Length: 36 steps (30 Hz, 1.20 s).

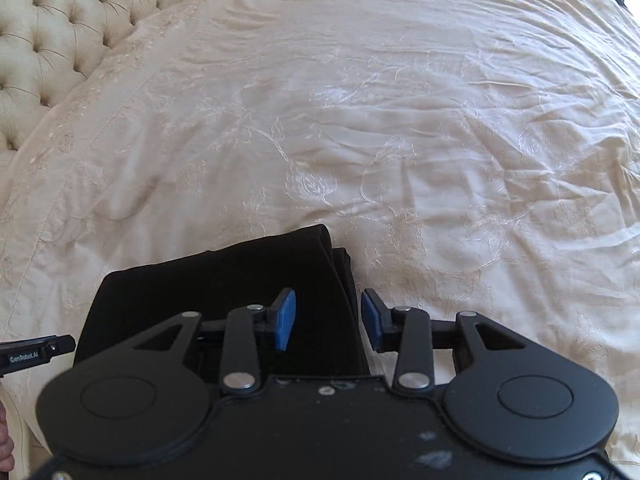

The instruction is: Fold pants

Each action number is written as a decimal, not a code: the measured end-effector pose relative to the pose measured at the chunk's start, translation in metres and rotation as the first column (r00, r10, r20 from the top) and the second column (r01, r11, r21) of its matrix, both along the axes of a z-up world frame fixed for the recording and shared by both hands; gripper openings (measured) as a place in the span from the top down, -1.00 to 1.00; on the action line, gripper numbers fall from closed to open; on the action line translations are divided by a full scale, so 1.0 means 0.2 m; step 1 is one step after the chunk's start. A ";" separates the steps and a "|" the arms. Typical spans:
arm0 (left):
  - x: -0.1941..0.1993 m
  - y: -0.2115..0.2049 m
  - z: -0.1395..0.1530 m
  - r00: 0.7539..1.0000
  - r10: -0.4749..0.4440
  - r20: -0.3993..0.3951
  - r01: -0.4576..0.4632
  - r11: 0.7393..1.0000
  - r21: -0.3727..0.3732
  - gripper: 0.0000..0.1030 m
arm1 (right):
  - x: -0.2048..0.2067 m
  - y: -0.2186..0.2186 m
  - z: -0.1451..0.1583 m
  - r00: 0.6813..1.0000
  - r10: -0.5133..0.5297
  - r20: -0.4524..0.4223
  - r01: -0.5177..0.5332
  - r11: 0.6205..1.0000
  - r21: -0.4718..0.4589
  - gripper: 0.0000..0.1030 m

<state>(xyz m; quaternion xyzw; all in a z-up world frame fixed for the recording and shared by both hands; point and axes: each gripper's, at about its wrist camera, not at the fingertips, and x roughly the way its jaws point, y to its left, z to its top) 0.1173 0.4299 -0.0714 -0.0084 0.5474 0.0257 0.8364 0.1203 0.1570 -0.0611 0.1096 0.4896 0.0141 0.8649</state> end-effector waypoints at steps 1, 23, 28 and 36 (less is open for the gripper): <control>-0.03 -0.01 0.01 1.000 -0.012 0.003 0.012 1.000 -0.003 0.49 | -0.02 0.02 0.02 1.000 0.009 0.003 -0.009 1.000 0.006 0.22; -0.36 -0.41 0.38 0.996 0.057 0.064 -0.058 0.998 0.020 0.21 | -0.39 0.12 0.39 0.978 0.202 0.056 -0.201 0.979 -0.028 -0.08; -0.47 -0.49 0.43 0.993 0.079 0.084 -0.084 0.995 0.056 -0.05 | -0.47 0.05 0.42 0.979 0.194 0.065 -0.193 0.981 -0.029 -0.15; -0.60 -0.58 0.48 0.992 0.073 0.099 -0.080 0.994 0.072 -0.06 | -0.60 -0.02 0.44 0.978 0.199 0.070 -0.197 0.980 -0.031 -0.21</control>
